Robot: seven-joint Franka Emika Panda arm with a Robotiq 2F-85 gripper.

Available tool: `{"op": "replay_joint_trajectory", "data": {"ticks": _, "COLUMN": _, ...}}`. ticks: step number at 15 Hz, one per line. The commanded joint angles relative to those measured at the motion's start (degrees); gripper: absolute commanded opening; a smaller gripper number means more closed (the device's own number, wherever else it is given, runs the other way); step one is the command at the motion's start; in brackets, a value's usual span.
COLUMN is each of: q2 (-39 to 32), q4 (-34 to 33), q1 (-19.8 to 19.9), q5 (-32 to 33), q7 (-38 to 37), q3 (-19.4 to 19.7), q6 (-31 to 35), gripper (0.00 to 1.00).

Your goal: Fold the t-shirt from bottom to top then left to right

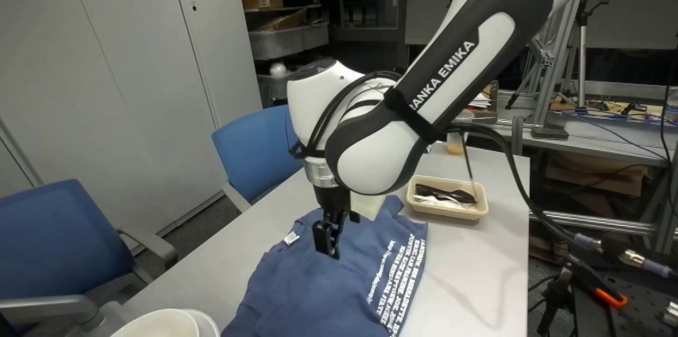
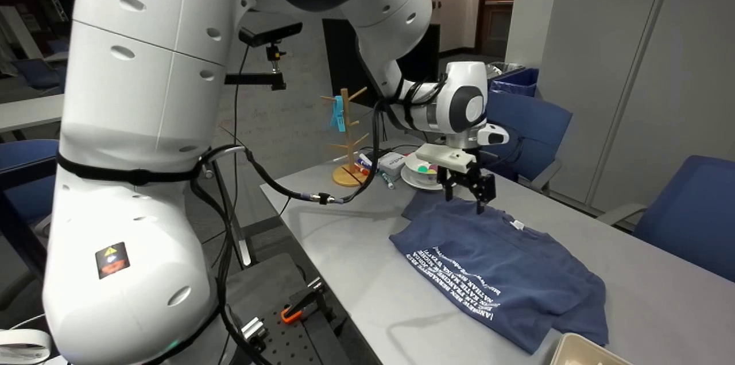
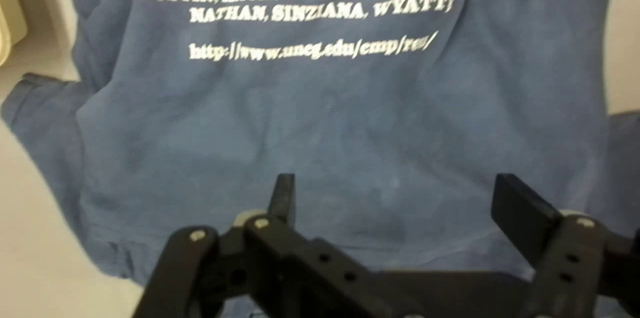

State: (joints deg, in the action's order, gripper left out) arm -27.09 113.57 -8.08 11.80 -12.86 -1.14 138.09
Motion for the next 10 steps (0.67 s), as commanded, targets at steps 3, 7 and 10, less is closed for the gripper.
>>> {"op": "replay_joint_trajectory", "data": {"ticks": 3, "q2": 0.8, "q4": 5.9, "q1": 1.0, "q5": -8.3, "q7": 10.2, "q3": -5.4, "q6": -3.2, "gripper": 1.00}}
{"op": "replay_joint_trajectory", "data": {"ticks": 7, "q2": -1.5, "q4": 7.4, "q1": -0.8, "q5": -7.7, "q7": 13.3, "q3": -7.5, "q6": -2.2, "gripper": 1.00}}
{"op": "replay_joint_trajectory", "data": {"ticks": 10, "q2": -4.2, "q4": 7.2, "q1": -3.1, "q5": -5.4, "q7": 13.3, "q3": -7.6, "q6": -1.1, "gripper": 1.00}}
